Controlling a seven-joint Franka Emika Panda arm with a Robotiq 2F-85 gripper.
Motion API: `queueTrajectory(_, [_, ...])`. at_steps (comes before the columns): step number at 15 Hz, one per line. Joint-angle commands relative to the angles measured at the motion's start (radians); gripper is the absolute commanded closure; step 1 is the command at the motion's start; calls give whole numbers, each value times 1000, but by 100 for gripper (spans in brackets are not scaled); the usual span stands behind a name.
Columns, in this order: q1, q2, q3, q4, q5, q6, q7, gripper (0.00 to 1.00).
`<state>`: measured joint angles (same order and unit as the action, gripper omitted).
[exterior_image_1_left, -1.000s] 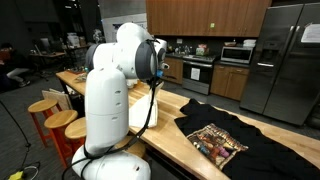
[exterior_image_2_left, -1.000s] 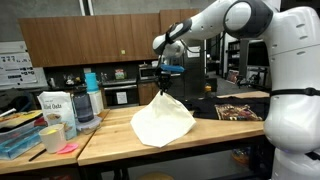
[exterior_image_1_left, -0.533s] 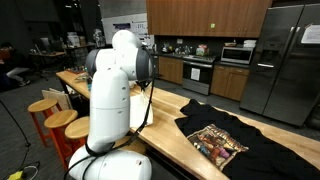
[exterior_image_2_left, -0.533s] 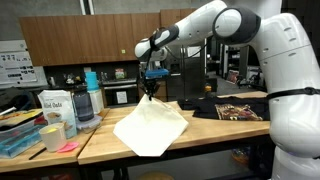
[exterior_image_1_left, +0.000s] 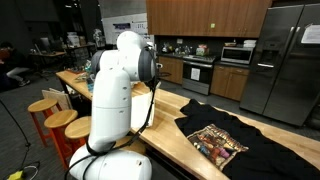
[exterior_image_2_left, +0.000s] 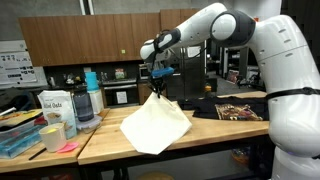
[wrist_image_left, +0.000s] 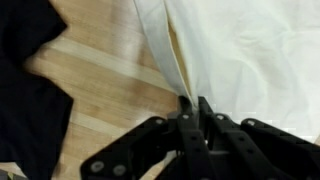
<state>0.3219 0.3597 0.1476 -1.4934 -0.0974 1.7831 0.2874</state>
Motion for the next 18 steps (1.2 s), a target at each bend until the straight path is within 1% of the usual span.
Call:
queueTrajectory(1, [-70, -137, -38, -144, 20, 49, 27, 97])
queueTrajectory(6, [-196, -328, -96, -374, 109, 198, 53, 97])
queueTrajectory(8, [-233, -396, -118, -461, 128, 269, 80, 97])
queueTrajectory(9, [-247, -422, -126, -494, 119, 297, 95, 97])
queueTrajectory(11, [-262, -460, -123, -538, 49, 336, 177, 97])
queueTrajectory(13, [-265, -477, -96, -552, -64, 340, 285, 97])
queueTrajectory(15, [-251, -459, -48, -521, -225, 283, 398, 97])
queueTrajectory(18, [-199, -377, 46, -426, -420, 127, 550, 97])
